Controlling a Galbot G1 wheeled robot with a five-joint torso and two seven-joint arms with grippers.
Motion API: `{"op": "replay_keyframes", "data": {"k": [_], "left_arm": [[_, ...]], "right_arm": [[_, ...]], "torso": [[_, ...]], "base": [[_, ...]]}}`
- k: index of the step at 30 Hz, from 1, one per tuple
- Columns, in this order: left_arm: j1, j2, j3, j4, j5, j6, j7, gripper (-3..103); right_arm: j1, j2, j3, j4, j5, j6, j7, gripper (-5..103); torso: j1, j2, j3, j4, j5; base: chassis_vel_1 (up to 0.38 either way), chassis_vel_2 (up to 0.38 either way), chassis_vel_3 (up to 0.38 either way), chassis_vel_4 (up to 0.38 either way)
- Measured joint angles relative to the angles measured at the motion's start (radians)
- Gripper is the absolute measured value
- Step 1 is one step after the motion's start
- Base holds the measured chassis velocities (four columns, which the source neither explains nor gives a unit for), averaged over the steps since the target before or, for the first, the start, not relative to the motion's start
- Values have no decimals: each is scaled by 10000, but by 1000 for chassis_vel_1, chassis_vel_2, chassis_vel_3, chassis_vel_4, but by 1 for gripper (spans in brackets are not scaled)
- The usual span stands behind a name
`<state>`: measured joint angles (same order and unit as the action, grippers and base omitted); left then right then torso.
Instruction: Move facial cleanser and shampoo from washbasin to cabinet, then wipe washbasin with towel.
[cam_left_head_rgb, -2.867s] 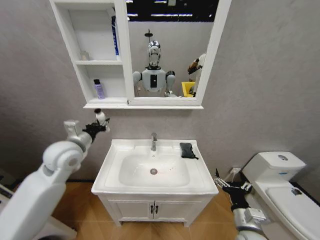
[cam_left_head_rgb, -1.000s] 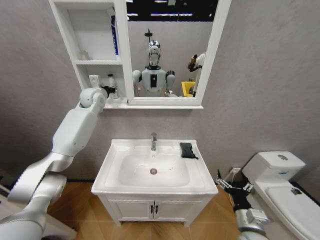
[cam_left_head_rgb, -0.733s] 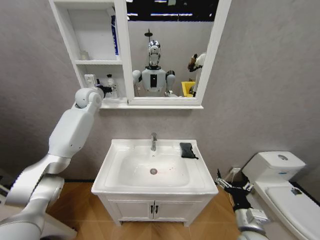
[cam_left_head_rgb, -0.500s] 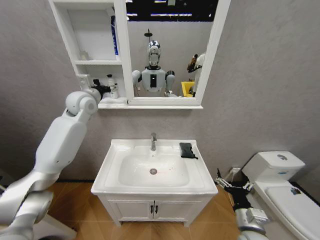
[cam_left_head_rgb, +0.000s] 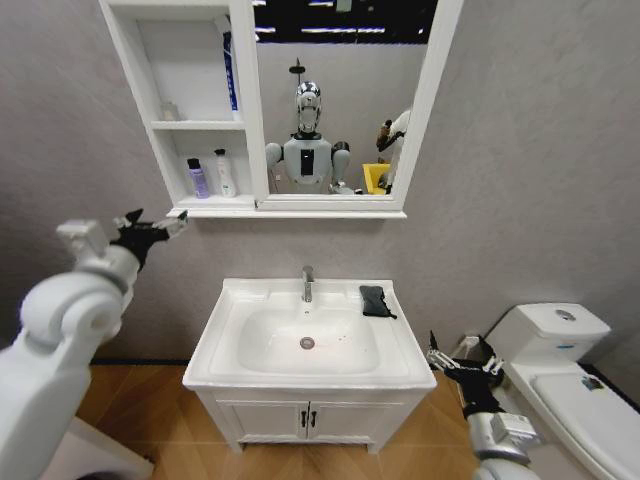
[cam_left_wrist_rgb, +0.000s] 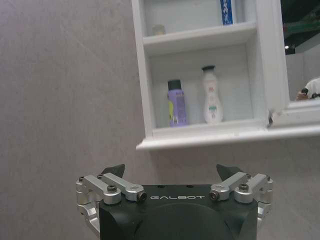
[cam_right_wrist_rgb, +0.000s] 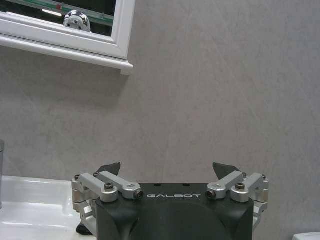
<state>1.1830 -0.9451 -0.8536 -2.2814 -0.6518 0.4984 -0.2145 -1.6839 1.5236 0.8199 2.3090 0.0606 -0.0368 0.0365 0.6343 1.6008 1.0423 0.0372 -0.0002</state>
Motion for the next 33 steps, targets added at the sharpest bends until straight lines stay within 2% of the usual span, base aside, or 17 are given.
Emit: {"op": "replay_keyframes", "data": {"k": [1,3,4,6,7,9,11,14,17,21,33], "left_arm": [[0,0,0,0,0,0,0,100],[1861,-1131,-755,-246,914,-981,1163,100],[1861,-1131,-755,-246,914,-981,1163,100],[3044,-2064,-1277,-348,1420,-1836,1964,100],[3044,-2064,-1277,-348,1420,-1836,1964,100],[3892,-2882,-1500,-370,1765,-2482,2419,100],[4145,-3133,-1524,-398,1830,-2641,2520,100],[5090,-4072,-1422,-538,1973,-3175,2733,100],[5443,-4476,-1255,-545,2149,-3476,2879,100],[5502,-4690,-1134,-548,2301,-3513,2897,100],[5403,-4673,-1087,-551,2327,-3392,2812,100]], "right_arm": [[0,0,0,0,0,0,0,100],[-112,-67,-40,141,11,-59,-63,100],[-112,-67,-40,141,11,-59,-63,100],[-105,-119,-85,267,34,-266,-82,100],[-105,-119,-85,267,34,-266,-82,100],[-70,-199,-132,417,95,-581,-86,100],[-68,-228,-144,476,127,-714,-85,100],[-6,-361,-167,717,291,-1241,-58,100],[20,-434,-161,755,331,-1344,-36,100],[-161,-420,-179,837,339,-1343,-35,100],[-481,-396,-95,947,277,-1132,-40,100]], "torso": [[0,0,0,0,0],[-2,0,0,-1,0],[-2,0,0,-1,0],[-2,0,0,1,5],[-2,0,0,1,5],[1,0,1,-6,6],[1,-1,1,-2,4],[1,0,1,-1,5],[1,0,1,0,5],[3,-2,3,-4,4],[3,-2,3,-1,2]], "base": [[0,0,0,0],[0,0,0,0],[0,0,0,0],[0,0,0,0],[0,0,0,0],[0,0,0,0],[0,0,0,0],[0,0,0,0],[0,0,0,0],[0,0,0,0],[0,0,0,0]]}}
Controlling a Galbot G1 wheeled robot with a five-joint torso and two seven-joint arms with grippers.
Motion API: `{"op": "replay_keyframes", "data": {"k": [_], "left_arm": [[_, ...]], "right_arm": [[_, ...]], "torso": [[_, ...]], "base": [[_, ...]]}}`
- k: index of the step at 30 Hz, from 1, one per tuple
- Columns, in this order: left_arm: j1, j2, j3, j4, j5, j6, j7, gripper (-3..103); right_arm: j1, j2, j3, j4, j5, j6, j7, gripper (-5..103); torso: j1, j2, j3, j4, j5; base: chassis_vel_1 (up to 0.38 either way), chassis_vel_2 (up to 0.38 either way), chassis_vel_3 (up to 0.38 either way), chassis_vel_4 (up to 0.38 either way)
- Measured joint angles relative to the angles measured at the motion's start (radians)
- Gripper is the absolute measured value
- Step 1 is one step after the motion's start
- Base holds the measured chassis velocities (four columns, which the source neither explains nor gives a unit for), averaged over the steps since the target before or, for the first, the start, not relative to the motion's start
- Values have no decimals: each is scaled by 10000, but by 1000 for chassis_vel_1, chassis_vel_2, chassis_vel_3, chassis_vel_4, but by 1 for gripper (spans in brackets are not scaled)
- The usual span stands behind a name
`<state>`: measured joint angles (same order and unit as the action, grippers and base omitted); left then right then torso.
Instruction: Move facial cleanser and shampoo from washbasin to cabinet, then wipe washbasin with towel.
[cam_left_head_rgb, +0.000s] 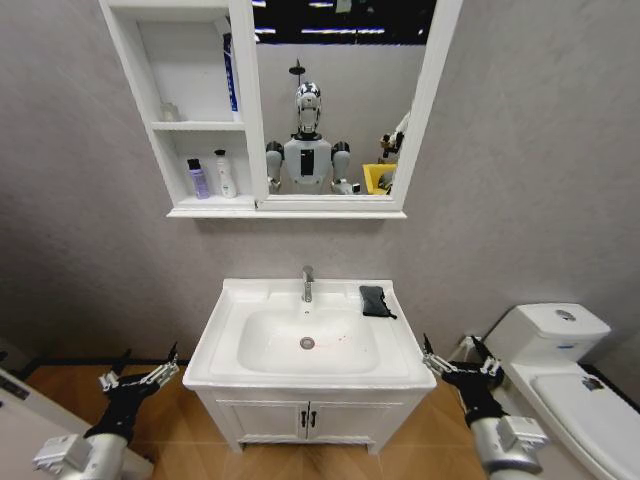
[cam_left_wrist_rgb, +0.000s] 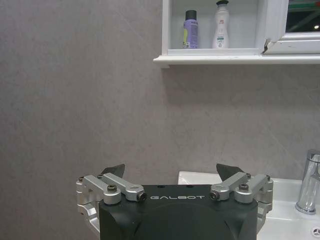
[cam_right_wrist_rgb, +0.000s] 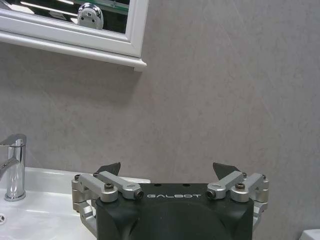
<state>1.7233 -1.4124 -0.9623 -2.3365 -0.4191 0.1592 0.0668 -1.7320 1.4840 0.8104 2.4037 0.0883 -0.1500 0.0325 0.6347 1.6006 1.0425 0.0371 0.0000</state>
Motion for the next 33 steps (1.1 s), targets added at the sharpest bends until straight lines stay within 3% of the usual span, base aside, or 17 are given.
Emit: {"op": "replay_keyframes", "data": {"k": [21,24,26,29,30,31,33], "left_arm": [[-57,38,23,14,-38,37,-34,100],[-58,40,26,16,-40,40,-36,100],[-58,41,27,18,-43,42,-40,100],[-58,42,27,19,-44,43,-40,100],[-58,42,26,19,-46,44,-40,100],[-59,45,26,21,-46,46,-43,100],[-59,45,26,21,-46,46,-43,100]], "right_arm": [[268,-163,-113,-582,-201,143,74,100],[737,-430,-112,-944,-27,-146,202,100],[1472,-860,-69,-1322,736,-1001,667,100],[1899,-1104,-65,-1552,1144,-1460,903,100],[2347,-1449,-16,-1836,1722,-2000,1144,100],[3203,-2201,-142,-2566,2850,-2814,1524,100],[3560,-2440,-355,-2911,3127,-3050,1564,100]], "torso": [[10,-4,3,-1,2],[11,-4,3,-1,0],[4,-4,3,-3,0],[-2,-2,0,-3,0],[-5,0,0,8,4],[-6,1,-1,-2,-1],[-5,1,0,-3,3]], "base": [[-55,51,62,-65],[-45,54,50,-46],[0,0,0,0],[0,0,0,0],[52,-32,-48,31],[0,0,0,0],[0,0,0,0]]}}
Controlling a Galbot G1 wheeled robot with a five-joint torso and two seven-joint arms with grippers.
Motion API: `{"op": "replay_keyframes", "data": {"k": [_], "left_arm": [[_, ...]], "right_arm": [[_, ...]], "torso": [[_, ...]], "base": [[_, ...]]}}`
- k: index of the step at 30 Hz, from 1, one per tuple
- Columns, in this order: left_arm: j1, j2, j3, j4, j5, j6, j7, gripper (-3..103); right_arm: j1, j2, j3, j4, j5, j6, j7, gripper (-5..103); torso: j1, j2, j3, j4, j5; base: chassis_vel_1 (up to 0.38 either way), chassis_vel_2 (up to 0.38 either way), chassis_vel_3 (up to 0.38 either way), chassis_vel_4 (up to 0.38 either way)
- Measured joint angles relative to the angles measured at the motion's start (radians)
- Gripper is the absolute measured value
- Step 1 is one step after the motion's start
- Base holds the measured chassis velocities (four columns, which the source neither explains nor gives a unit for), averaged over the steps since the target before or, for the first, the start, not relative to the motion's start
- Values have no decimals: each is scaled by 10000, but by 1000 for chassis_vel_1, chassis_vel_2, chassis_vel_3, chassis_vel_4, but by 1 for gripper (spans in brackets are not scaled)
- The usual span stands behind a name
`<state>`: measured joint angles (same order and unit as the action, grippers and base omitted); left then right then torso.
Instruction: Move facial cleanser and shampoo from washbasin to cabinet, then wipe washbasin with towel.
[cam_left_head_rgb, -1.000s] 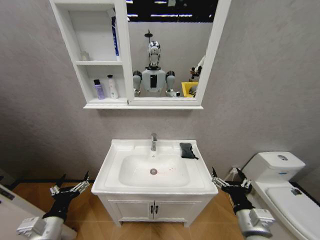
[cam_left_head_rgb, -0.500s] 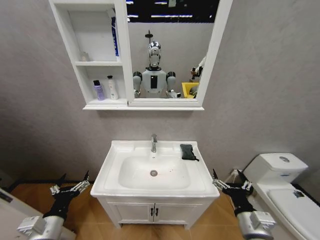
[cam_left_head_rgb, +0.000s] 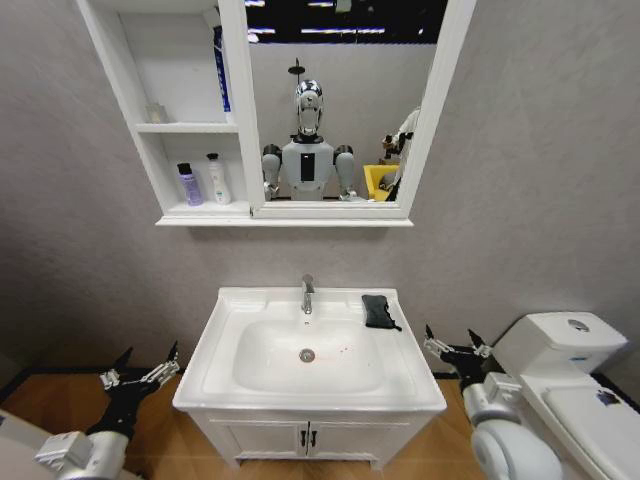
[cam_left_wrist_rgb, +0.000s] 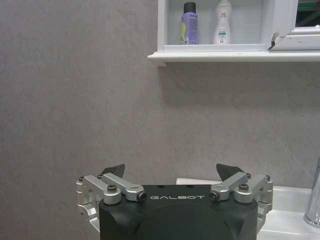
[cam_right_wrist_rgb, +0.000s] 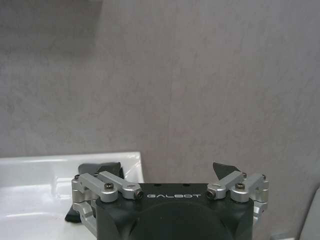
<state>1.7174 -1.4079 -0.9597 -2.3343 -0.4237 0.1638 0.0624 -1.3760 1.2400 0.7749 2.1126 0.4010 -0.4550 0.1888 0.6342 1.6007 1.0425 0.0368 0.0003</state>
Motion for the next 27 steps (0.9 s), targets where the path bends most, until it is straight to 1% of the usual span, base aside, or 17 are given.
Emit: {"op": "replay_keyframes", "data": {"k": [2,3,4,5,6,8,9,11,12,15,16,18,21,22,24,26,27], "left_arm": [[0,1,-2,0,0,0,-2,100],[0,1,-2,0,0,0,-2,100],[0,2,1,0,-1,1,-1,100],[0,3,2,1,-1,2,-1,100],[0,3,2,1,-1,2,-1,100],[0,3,1,1,-1,2,-2,100],[0,3,1,1,-1,2,-2,100],[0,3,2,1,-2,2,-1,100],[0,3,2,1,-2,2,-1,100],[-1,3,2,1,-2,2,-2,100],[-1,3,2,1,-2,2,-2,100],[-1,3,1,1,-2,1,-1,100],[-1,2,1,1,-2,2,-1,100],[0,3,1,0,-2,2,0,100],[-1,3,1,1,-2,2,0,100],[-1,3,2,1,-2,1,0,100],[-1,3,2,1,-2,1,0,100]], "right_arm": [[802,-437,-586,-905,248,-219,45,100],[802,-437,-586,-905,248,-219,45,100],[1318,-643,-918,-1533,190,-195,37,100],[1868,-847,-1195,-2157,67,-48,-84,100],[1868,-847,-1195,-2157,67,-48,-84,100],[2910,-1226,-1709,-3327,-129,259,-281,100],[2910,-1226,-1709,-3327,-129,259,-281,100],[3772,-1431,-2141,-4360,-174,394,-325,100],[3772,-1431,-2141,-4360,-174,394,-325,100],[5102,-1507,-2958,-5911,-77,431,-401,100],[5102,-1507,-2958,-5911,-77,431,-401,100],[5799,-1438,-3436,-6469,175,376,-439,100],[6173,-1370,-3792,-6628,514,209,-420,100],[6451,-1307,-4210,-6653,793,48,-378,100],[6607,-1225,-4447,-6678,865,-69,-347,100],[6834,-886,-4776,-6809,974,-274,20,100],[6834,-886,-4776,-6809,974,-274,20,100]], "torso": [[4,-1,2,6,-2],[4,-1,2,6,-2],[4,-1,2,5,1],[5,-2,3,3,1],[5,-2,3,3,1],[5,-1,2,4,-4],[5,-1,2,4,-4],[5,-2,2,0,0],[5,-2,2,0,0],[5,-2,3,1,1],[5,-2,3,1,1],[6,-2,2,2,-3],[6,-2,2,4,-4],[7,-2,2,5,-5],[6,-2,2,2,-4],[6,-2,1,2,-5],[6,-2,1,2,-5]], "base": [[0,0,0,0],[0,0,0,0],[0,0,0,0],[0,0,0,0],[0,0,0,0],[0,0,0,0],[0,0,0,0],[0,0,0,0],[0,0,0,0],[0,0,0,0],[0,0,0,0],[0,0,0,0],[0,0,0,0],[0,0,0,0],[0,0,0,0],[0,0,0,0],[0,0,0,0]]}}
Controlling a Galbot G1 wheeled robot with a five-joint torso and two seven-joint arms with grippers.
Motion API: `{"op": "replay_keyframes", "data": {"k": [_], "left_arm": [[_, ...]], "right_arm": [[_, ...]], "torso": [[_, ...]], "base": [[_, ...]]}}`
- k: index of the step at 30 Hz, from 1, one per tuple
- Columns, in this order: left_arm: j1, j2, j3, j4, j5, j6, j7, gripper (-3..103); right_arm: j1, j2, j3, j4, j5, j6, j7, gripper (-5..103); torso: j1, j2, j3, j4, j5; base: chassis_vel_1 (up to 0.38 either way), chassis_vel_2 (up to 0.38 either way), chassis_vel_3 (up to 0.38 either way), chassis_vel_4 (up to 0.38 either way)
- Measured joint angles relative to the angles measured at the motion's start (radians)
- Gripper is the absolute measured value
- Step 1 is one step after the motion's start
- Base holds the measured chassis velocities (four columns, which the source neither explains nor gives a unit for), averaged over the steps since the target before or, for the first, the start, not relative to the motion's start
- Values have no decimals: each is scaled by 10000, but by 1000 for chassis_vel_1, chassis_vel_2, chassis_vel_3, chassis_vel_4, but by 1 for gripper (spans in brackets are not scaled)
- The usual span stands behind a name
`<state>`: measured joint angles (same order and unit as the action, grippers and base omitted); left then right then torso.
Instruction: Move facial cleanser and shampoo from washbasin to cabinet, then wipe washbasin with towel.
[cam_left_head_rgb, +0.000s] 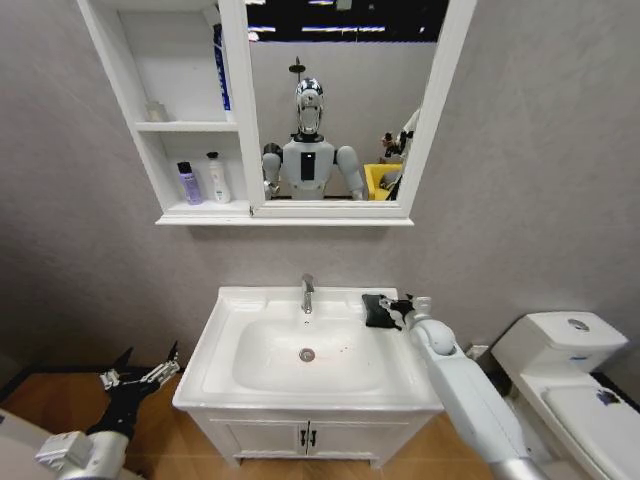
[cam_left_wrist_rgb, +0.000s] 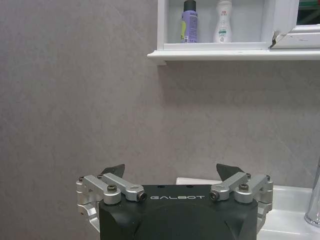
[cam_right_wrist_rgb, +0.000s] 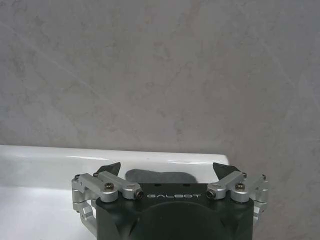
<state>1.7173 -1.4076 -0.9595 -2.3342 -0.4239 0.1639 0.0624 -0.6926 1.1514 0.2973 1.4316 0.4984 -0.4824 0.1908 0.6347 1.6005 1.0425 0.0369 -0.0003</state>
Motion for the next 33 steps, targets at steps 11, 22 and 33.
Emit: {"op": "replay_keyframes", "data": {"k": [11,22,33], "left_arm": [[0,0,0,0,0,0,1,100],[0,0,0,0,0,0,2,100],[0,0,0,0,0,0,3,100]], "right_arm": [[245,16,-262,-351,374,-991,738,100],[743,253,-615,-1000,640,-1156,605,86],[608,117,-514,-1123,468,-1165,483,52]], "torso": [[-1,0,0,-3,1],[-1,0,0,4,3],[-1,1,-1,1,3]], "base": [[0,0,0,0],[0,0,0,0],[0,0,0,0]]}}
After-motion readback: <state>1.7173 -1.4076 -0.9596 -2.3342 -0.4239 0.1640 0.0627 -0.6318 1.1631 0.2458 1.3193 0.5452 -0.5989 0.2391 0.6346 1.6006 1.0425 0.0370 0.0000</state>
